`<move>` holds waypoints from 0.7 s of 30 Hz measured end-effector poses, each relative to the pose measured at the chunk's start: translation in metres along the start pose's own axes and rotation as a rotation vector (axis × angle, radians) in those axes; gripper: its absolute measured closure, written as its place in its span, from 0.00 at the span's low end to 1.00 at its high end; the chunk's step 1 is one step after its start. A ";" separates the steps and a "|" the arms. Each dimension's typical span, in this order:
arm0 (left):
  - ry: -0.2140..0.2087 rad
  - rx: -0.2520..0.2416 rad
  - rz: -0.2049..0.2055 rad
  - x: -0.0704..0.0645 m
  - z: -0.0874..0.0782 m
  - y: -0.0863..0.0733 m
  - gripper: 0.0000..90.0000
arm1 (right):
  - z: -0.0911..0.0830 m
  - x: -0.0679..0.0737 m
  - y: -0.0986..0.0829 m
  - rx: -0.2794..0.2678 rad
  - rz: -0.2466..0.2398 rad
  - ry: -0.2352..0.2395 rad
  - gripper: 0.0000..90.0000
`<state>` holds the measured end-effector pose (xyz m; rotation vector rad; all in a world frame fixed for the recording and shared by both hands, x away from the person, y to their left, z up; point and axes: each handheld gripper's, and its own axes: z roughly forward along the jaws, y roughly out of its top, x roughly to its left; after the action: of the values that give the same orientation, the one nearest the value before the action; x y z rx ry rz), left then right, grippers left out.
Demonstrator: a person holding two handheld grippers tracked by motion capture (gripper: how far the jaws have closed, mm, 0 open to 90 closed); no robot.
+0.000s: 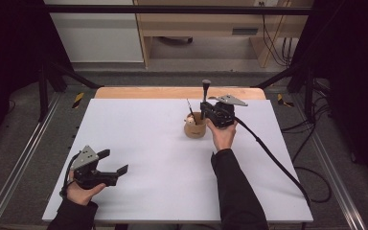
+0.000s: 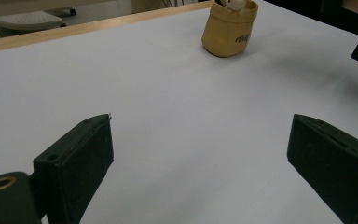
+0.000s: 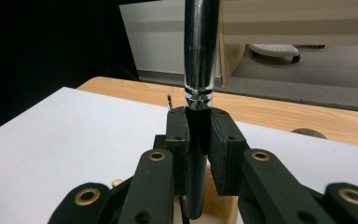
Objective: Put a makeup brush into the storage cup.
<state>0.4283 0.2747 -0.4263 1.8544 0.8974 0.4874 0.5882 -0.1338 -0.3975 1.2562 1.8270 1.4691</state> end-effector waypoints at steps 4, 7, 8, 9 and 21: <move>-0.002 -0.002 -0.004 0.000 0.000 0.000 0.07 | 0.004 0.000 -0.003 0.012 0.002 0.000 0.88; -0.001 -0.001 -0.004 0.000 0.000 0.000 0.07 | 0.006 -0.001 -0.005 0.021 -0.006 -0.007 0.88; -0.002 0.000 -0.003 0.000 0.000 0.000 0.07 | 0.007 0.000 -0.006 0.025 0.000 -0.006 0.88; 0.000 -0.001 0.001 0.000 0.000 0.000 0.07 | 0.008 -0.001 -0.007 0.026 -0.004 -0.008 0.88; -0.002 -0.002 -0.003 0.000 0.000 0.000 0.07 | 0.016 0.001 -0.017 0.062 -0.012 -0.011 0.88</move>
<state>0.4277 0.2746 -0.4261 1.8514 0.8980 0.4840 0.5950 -0.1254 -0.4180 1.2783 1.8822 1.4068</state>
